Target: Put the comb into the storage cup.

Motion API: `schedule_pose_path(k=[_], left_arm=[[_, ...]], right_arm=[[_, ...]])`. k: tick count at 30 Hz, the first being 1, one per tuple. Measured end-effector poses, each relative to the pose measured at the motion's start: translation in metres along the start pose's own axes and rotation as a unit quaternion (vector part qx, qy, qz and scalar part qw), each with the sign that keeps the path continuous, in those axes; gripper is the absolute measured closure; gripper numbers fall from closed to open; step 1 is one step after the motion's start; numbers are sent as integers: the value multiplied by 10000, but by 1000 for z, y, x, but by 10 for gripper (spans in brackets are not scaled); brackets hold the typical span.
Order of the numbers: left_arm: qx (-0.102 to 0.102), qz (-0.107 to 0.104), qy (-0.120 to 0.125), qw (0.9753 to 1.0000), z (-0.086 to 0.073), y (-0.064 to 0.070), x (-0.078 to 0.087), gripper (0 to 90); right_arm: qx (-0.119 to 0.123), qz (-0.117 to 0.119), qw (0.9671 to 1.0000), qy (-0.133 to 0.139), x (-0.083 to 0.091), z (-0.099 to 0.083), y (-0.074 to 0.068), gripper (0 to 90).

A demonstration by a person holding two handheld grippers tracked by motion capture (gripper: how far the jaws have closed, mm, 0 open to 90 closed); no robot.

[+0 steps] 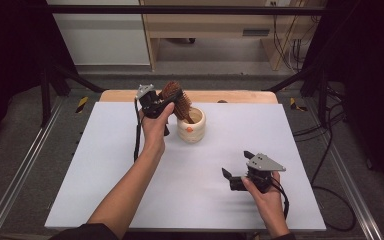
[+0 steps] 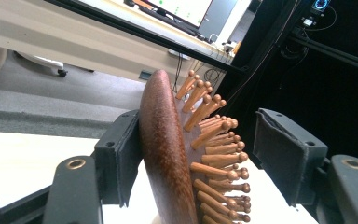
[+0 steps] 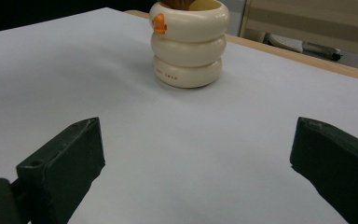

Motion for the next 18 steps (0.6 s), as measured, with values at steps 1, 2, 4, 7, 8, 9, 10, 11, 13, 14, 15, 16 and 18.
schedule_pose_path(k=[1,2,4,7,8,9,10,11,13,14,15,16,18], left_arm=[[-28,-4,-8,10000,0,0,0,315],[-48,0,-6,10000,0,0,0,311],[-69,-2,3,10000,0,1,0,302],[-125,4,26,9999,1,1,1,290],[-138,5,32,9999,1,1,1,286],[-147,-2,40,9999,1,1,1,276],[-157,-22,36,9999,1,2,0,265],[-176,-35,28,9998,1,2,0,255],[-222,-22,33,9997,1,2,1,241],[-240,-24,45,9997,1,2,1,234],[-243,-23,59,9997,1,3,1,226],[-247,-24,68,9997,1,3,0,217],[-264,-11,85,9996,2,3,1,194]], right_arm=[[3,2,10000,0,0,0,0,30],[3,4,10000,-3,0,0,0,30],[1,1,10000,-6,0,0,0,30],[13,1,10000,-9,0,0,0,30],[12,2,10000,-10,0,0,0,30],[6,1,10000,-9,0,0,0,30],[5,0,10000,-9,0,0,0,30],[-1,0,10000,-14,0,0,0,30],[1,1,10000,-14,0,0,0,30],[0,-1,10000,-13,0,0,0,30],[-5,1,10000,-16,0,0,0,30],[-4,5,10000,-19,0,0,0,30],[4,5,10000,-19,0,-1,0,30]])
Point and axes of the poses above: each handheld gripper's, and its own axes: x roughly backward along the jaws, z roughly out of its top, y roughly to its right, the point moved 4 cm from there along -x, roughly forward along the jaws, and after that the axes turned 13 degrees about y, right-handed, at the moved point
